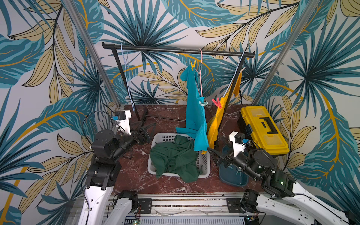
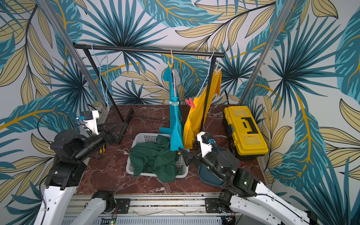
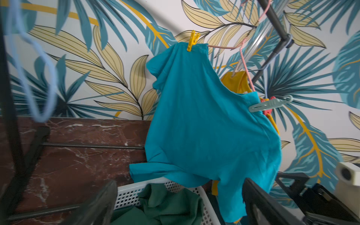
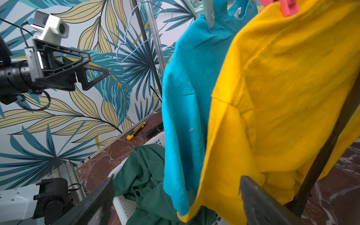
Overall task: Remove the clothespins securing t-shirts to the hanger
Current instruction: Pick up the hanger from the clothes rail.
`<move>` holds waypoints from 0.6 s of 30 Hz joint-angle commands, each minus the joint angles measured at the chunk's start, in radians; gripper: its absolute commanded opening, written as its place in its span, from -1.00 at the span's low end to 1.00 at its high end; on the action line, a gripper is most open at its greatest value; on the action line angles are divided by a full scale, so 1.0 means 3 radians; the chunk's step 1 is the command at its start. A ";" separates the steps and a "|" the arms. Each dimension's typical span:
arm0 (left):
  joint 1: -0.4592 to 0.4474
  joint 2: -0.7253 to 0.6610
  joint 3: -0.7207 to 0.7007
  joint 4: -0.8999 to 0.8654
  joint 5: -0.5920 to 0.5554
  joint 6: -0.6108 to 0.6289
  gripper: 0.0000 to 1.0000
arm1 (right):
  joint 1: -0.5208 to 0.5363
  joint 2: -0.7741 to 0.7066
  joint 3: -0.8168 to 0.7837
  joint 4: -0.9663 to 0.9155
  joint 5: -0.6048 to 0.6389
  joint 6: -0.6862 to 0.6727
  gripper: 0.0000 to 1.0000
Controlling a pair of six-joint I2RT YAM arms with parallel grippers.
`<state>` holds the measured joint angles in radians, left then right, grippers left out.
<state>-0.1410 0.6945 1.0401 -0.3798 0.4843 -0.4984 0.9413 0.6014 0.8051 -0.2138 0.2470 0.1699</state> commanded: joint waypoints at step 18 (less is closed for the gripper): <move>-0.2027 0.1029 0.0794 0.0182 -0.1224 0.0124 0.99 | -0.0023 -0.0215 -0.0313 -0.0323 0.0230 0.0225 0.99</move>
<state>-0.7231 0.9817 1.2186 -0.3489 0.2123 -0.5018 0.9375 0.5594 0.7341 -0.2619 0.2878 0.2138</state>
